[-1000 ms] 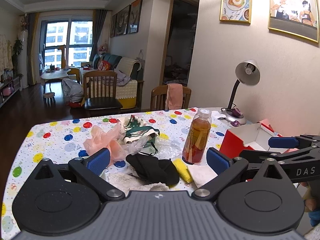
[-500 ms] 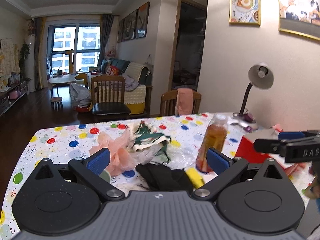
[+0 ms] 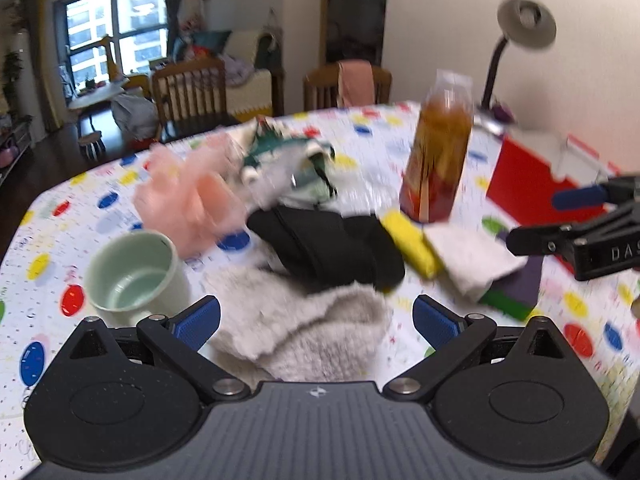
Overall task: Organize soft objects
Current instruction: 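Grasp the grey fluffy towel with the left gripper while the right grasps the white cloth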
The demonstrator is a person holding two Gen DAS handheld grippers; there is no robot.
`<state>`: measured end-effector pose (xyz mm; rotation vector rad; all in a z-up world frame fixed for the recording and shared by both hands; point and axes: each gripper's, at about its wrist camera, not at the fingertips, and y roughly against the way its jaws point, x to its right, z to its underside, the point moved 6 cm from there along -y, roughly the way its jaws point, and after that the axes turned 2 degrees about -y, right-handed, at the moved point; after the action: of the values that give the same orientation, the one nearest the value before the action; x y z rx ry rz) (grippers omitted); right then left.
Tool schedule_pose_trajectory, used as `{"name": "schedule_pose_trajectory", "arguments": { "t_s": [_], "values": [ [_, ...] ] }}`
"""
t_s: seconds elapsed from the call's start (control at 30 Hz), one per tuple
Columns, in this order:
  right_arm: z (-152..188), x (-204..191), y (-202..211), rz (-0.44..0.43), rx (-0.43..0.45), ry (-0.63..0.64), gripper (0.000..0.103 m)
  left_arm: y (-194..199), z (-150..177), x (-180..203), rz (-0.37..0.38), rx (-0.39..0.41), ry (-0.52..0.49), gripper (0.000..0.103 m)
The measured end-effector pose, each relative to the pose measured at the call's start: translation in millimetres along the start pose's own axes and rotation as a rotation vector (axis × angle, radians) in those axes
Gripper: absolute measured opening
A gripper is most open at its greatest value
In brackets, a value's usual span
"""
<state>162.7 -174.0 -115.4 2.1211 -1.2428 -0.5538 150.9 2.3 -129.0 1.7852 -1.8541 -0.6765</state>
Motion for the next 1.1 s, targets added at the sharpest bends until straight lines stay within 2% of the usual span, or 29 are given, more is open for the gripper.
{"name": "schedule_pose_trajectory", "arguments": {
  "t_s": [0.33, 0.4, 0.57, 0.63, 0.77, 0.93, 1.1],
  "values": [
    [13.7, -1.6, -50.5, -0.011, -0.102, 0.087, 0.093, -53.4, 24.6, 18.7, -0.037, -0.103, -0.168, 0.102],
    [15.9, -3.4, -60.2, -0.010, -0.123, 0.109, 0.090, -59.9, 28.1, 19.2, -0.067, -0.120, -0.187, 0.102],
    [21.3, -6.3, -74.5, -0.003, -0.153, 0.128, 0.081, -70.7, 31.7, 16.3, -0.086, -0.150, -0.183, 0.090],
    [21.3, -6.4, -76.1, -0.005, -0.156, 0.126, 0.078, -73.6, 31.9, 15.5, -0.094, -0.158, -0.183, 0.078],
    [20.9, -6.9, -78.7, 0.005, -0.161, 0.137, 0.071, -74.4, 31.5, 8.7, -0.096, -0.168, -0.134, 0.062],
    [17.9, -5.1, -74.2, 0.016, -0.153, 0.123, 0.054, -70.7, 32.0, 1.9, -0.115, -0.169, -0.115, 0.041],
    [14.6, -3.5, -66.4, 0.017, -0.137, 0.098, 0.041, -63.6, 28.9, -1.8, -0.095, -0.158, -0.079, 0.029]
  ]
}}
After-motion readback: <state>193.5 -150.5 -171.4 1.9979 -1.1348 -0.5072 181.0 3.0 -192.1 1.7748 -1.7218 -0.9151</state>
